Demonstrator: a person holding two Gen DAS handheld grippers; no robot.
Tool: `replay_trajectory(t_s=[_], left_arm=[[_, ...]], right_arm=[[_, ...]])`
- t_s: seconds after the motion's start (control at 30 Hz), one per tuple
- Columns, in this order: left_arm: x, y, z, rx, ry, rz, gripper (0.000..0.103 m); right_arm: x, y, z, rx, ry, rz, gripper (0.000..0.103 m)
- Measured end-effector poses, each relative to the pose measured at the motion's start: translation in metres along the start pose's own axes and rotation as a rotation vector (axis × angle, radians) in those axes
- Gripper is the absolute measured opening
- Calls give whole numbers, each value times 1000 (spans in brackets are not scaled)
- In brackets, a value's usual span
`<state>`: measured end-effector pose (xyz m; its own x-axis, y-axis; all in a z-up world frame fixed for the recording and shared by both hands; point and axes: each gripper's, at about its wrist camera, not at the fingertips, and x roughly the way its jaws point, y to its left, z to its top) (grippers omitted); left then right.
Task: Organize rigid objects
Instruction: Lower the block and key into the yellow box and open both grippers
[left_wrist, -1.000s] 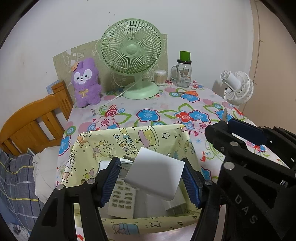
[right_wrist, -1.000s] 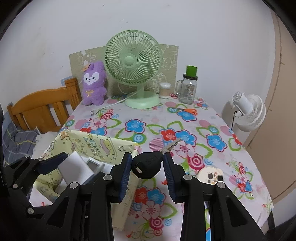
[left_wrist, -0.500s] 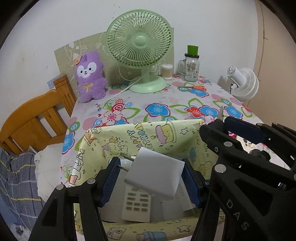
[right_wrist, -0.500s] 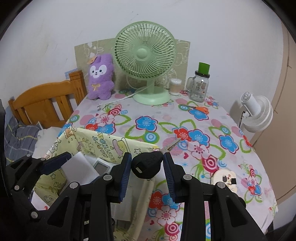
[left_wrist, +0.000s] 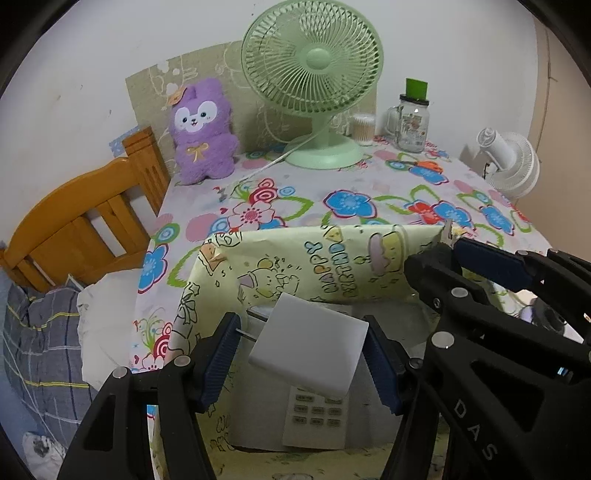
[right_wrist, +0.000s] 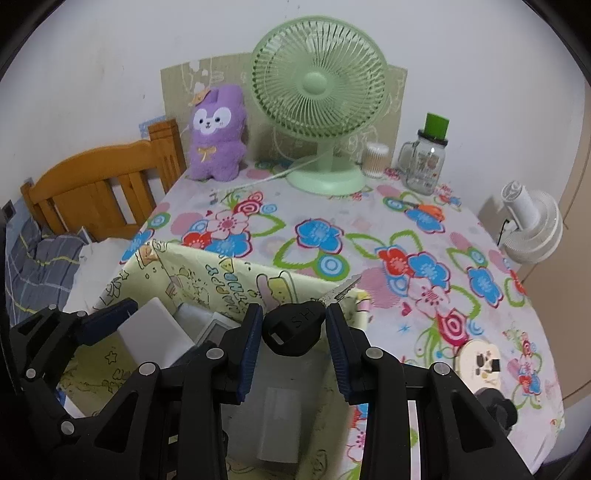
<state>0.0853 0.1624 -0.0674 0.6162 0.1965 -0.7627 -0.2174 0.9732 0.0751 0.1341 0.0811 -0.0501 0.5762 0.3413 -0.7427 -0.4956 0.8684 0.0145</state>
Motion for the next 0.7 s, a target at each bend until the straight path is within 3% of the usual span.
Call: replay_trajectory(t_s=[0.43, 0.7], left_arm=[[17, 1, 0, -6, 68, 10, 69], [16, -1, 0, -10, 80, -3, 87]], right_arm=[[20, -3, -3, 38, 70, 24, 38], [18, -5, -3, 40, 71, 22, 39]])
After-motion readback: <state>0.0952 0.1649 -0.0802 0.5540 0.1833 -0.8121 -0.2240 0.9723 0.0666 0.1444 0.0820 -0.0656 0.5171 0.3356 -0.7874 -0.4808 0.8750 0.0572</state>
